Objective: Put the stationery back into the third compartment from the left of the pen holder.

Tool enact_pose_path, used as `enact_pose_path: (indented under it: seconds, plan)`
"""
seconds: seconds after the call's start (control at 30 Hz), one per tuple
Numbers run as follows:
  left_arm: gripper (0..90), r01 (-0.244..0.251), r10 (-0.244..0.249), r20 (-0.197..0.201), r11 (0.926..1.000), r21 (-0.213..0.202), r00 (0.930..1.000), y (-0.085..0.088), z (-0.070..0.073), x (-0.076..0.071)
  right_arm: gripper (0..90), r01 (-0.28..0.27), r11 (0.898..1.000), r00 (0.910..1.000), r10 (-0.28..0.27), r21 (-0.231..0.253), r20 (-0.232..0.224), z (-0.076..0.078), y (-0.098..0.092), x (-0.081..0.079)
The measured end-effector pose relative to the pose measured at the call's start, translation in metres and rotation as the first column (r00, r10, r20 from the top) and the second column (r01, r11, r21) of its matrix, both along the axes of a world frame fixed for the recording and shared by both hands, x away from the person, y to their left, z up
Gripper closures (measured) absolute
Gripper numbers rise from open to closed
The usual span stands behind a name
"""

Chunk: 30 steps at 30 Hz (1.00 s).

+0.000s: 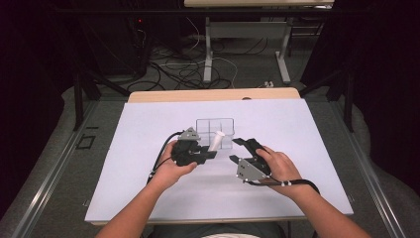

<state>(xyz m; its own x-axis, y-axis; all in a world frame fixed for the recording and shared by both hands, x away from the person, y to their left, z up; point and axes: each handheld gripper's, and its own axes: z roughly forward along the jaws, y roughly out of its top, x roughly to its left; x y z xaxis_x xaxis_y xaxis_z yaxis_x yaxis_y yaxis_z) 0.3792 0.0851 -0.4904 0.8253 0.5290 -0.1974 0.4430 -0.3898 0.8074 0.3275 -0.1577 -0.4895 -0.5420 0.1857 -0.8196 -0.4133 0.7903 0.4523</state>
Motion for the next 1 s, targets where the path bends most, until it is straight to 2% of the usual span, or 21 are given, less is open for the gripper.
enact_pose_path:
  seconds: [0.03,0.07,0.13,0.17,0.23,0.27,0.3,0.33,0.37,0.4,0.43,0.47,0.5,0.53,0.57,0.6,0.67,0.7,0.87,0.9,1.0]
  plan:
    - [70.1,-0.002,0.002,0.025,1.0,-0.006,0.9997,0.0,0.001,0.002,36.9,0.021,0.999,0.9994,-0.02,0.037,-0.029,-0.001,-0.003,0.0]
    - [70.1,-0.016,0.016,0.026,0.9996,-0.025,0.9995,-0.002,0.003,0.002,36.9,0.021,0.999,0.9994,-0.02,0.037,-0.029,-0.001,-0.003,0.0]
    - [70.1,-0.029,0.031,0.05,0.9988,-0.04,0.9983,-0.003,0.005,0.004,33.4,0.064,0.992,0.9947,-0.055,0.111,-0.087,0.0,-0.01,0.005]
    - [70.1,-0.04,0.043,0.05,0.9979,-0.051,0.9978,-0.004,0.006,0.005,33.4,0.064,0.992,0.9947,-0.055,0.111,-0.087,0.0,-0.01,0.005]
    - [70.1,-0.05,0.054,0.073,0.9971,-0.057,0.9958,-0.006,0.008,0.008,32.3,0.099,0.98,0.9874,-0.075,0.17,-0.139,0.0,-0.015,0.008]
    - [70.1,-0.057,0.062,0.082,0.9968,-0.056,0.9947,-0.006,0.009,0.009,31.1,0.123,0.97,0.9818,-0.088,0.209,-0.168,0.0,-0.018,0.009]
    - [70.2,-0.066,0.071,0.082,0.9957,-0.065,0.9941,-0.007,0.009,0.009,30.7,0.151,0.954,0.9734,-0.098,0.257,-0.207,0.0,-0.022,0.011]
    - [70.1,-0.069,0.075,0.089,0.9952,-0.069,0.9932,-0.007,0.009,0.01,30.6,0.166,0.944,0.969,-0.103,0.284,-0.225,0.0,-0.024,0.012]
    - [70.1,-0.075,0.082,0.093,0.9941,-0.079,0.9923,-0.008,0.009,0.011,30.6,0.166,0.944,0.969,-0.103,0.284,-0.225,0.0,-0.024,0.012]
    - [70.2,-0.083,0.091,0.098,0.9931,-0.082,0.991,-0.009,0.009,0.012,30.3,0.178,0.935,0.9662,-0.107,0.306,-0.235,0.001,-0.026,0.013]
    - [70.2,-0.087,0.096,0.103,0.9925,-0.086,0.9901,-0.01,0.009,0.013,30.0,0.196,0.923,0.9606,-0.113,0.331,-0.254,0.001,-0.029,0.014]
    - [70.2,-0.1,0.111,0.113,0.9903,-0.097,0.9875,-0.011,0.008,0.014,29.5,0.218,0.904,0.9542,-0.118,0.369,-0.275,0.001,-0.032,0.016]
    - [70.2,-0.103,0.113,0.113,0.9903,-0.093,0.9871,-0.012,0.009,0.015,29.5,0.218,0.904,0.9542,-0.118,0.369,-0.275,0.001,-0.032,0.016]
    - [70.2,-0.111,0.123,0.122,0.9889,-0.099,0.985,-0.013,0.008,0.016,29.1,0.231,0.892,0.9504,-0.121,0.388,-0.287,0.002,-0.034,0.017]
    - [70.2,-0.123,0.136,0.128,0.9865,-0.109,0.9823,-0.014,0.007,0.018,28.8,0.255,0.868,0.9413,-0.123,0.425,-0.314,0.002,-0.038,0.019]
    - [70.2,-0.129,0.144,0.131,0.9853,-0.112,0.9809,-0.015,0.008,0.019,28.8,0.255,0.868,0.9413,-0.123,0.425,-0.314,0.002,-0.038,0.019]
    - [70.2,-0.145,0.162,0.137,0.9812,-0.127,0.9772,-0.018,0.007,0.022,28.8,0.278,0.85,0.9331,-0.129,0.447,-0.336,0.003,-0.042,0.02]
    - [70.2,-0.154,0.172,0.142,0.9793,-0.132,0.9748,-0.02,0.007,0.023,28.8,0.294,0.836,0.93,-0.138,0.463,-0.341,0.002,-0.044,0.021]
    - [70.2,-0.196,0.218,0.153,0.9696,-0.147,0.964,-0.031,0.005,0.028,27.9,0.358,0.79,0.9015,-0.154,0.498,-0.404,-0.001,-0.057,0.024]
    - [70.2,-0.208,0.232,0.157,0.9655,-0.156,0.9599,-0.034,0.004,0.03,27.4,0.37,0.781,0.8961,-0.156,0.504,-0.416,-0.002,-0.06,0.025]
    - [70.3,-0.232,0.259,0.147,0.9567,-0.176,0.9548,-0.04,0.002,0.033,25.1,0.405,0.744,0.8801,-0.16,0.531,-0.447,-0.005,-0.068,0.027]
